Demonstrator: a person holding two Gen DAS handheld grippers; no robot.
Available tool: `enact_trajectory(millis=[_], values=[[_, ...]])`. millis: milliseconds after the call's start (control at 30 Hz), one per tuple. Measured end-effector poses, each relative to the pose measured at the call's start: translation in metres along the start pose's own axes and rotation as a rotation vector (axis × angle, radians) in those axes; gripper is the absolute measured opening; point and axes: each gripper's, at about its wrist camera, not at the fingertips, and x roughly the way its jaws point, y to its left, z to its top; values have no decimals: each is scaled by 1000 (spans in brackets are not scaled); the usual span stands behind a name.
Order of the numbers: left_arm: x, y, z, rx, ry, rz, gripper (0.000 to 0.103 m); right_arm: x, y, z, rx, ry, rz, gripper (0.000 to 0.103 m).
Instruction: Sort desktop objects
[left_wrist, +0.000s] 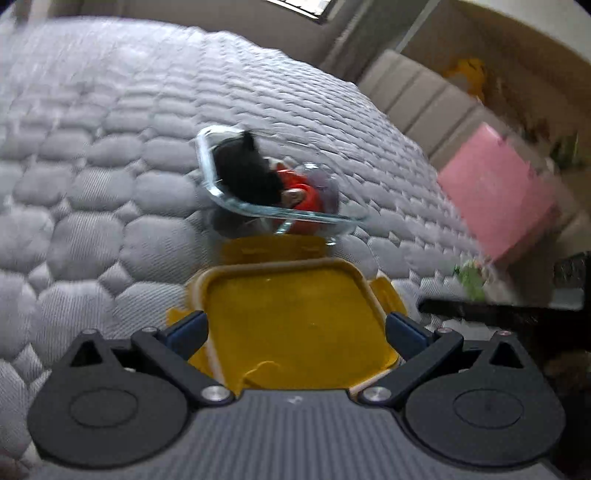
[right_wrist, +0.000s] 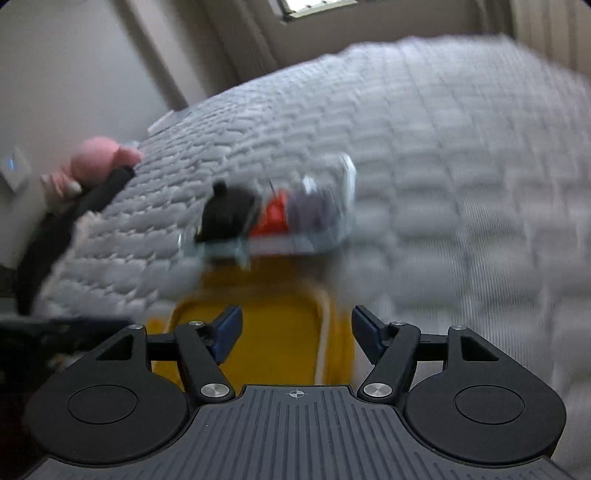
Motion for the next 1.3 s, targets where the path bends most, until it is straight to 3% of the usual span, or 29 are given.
enact_trajectory(millis=[167,267,367,567,700,733,800,833,900,967,1133,1200,1300], values=[[7,-26,-6,44,35,-24,102,-3,-29,-60,329,68,197,67],[2,-36,-11,68,37,-6,102,16,-28,-76,435,95,289,67],[-9,-41,-16,89,22,22,102,34,-21,-76,446,91,278,63],[-27,-51,-23,124,-27,111,102,57,-7,-68,492,8,275,70],[-38,-53,-28,130,-38,95,102,64,-1,-62,445,-63,253,69],[-41,-53,-29,137,-41,103,102,65,-1,-62,448,-74,244,67],[-45,-54,-33,156,-52,116,102,65,2,-61,439,-85,218,49],[-50,-54,-34,173,-64,119,102,64,3,-60,428,-89,210,35],[-62,-55,-38,233,-105,136,102,57,0,-57,422,-97,244,28],[-79,-59,-41,335,-175,199,102,47,6,-48,391,-110,251,21],[-104,-75,-51,553,-350,304,103,29,33,-18,306,-149,226,21],[-98,-81,-57,621,-370,316,103,34,38,-10,323,-129,247,25],[-78,-92,-70,722,-335,342,103,37,44,-6,341,-117,268,27]])
